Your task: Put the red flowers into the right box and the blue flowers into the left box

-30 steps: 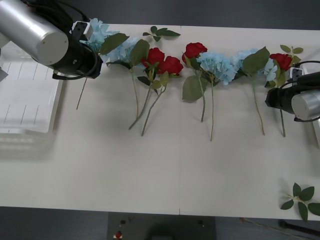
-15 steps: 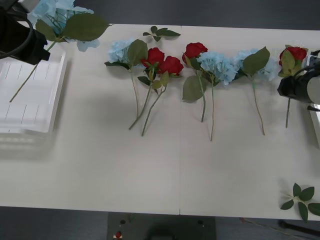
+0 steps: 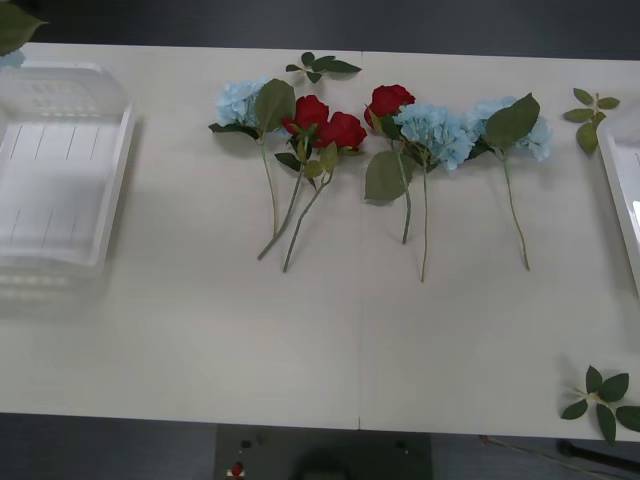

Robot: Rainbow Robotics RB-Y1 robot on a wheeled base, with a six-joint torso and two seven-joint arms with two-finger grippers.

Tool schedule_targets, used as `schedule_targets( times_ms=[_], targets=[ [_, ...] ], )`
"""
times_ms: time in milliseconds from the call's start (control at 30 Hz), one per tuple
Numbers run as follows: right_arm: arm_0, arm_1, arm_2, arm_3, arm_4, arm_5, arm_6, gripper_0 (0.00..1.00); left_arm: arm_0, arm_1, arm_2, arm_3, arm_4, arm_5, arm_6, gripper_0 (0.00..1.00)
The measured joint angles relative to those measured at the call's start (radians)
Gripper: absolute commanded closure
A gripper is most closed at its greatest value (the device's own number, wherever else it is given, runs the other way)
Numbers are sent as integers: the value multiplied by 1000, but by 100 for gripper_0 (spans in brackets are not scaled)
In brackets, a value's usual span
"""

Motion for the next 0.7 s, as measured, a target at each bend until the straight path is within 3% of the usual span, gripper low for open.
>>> schedule_targets(
  times_ms=[167,333,700],
  targets=[
    [0,-80,-2,-101,0,133,83,100,44,19,-46,120,-15,-212,39,100],
    [0,-131,8,-97,0,160,84,100,45,19,-173,230,-41,-440,156,100],
    [0,-132,7,199,42,-19,367,100,45,19,-466,381,-90,-807,366,100]
  ],
)
